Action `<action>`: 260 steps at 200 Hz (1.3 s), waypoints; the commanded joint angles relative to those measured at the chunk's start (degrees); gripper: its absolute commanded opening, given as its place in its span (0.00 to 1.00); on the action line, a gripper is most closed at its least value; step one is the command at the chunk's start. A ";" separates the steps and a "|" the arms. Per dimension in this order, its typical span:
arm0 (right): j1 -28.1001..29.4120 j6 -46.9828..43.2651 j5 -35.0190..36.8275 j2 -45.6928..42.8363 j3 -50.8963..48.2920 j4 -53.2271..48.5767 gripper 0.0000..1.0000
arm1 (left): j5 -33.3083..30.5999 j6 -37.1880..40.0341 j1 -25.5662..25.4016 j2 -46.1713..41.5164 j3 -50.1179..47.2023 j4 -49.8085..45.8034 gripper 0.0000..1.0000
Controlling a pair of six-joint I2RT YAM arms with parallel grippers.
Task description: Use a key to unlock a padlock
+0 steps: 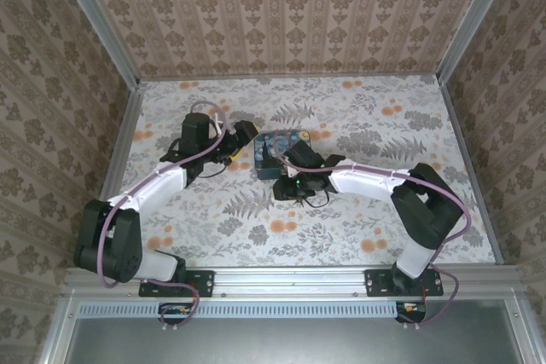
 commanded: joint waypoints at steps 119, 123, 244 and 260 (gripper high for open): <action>-0.28 -24.71 14.17 -6.42 -7.33 -8.72 0.53 | 0.59 1.12 0.26 -1.50 -1.15 0.21 0.98; -0.28 -25.12 14.30 -6.00 -7.31 -8.67 0.53 | 0.52 1.10 0.23 -1.50 -1.16 0.20 0.98; 1.18 -26.77 17.88 3.81 -3.27 -6.69 0.52 | 0.37 1.00 0.28 -1.07 -0.88 0.11 0.98; 1.12 -26.50 17.70 4.58 -2.89 -6.09 0.52 | 0.44 0.92 0.24 -0.92 -0.97 0.19 0.98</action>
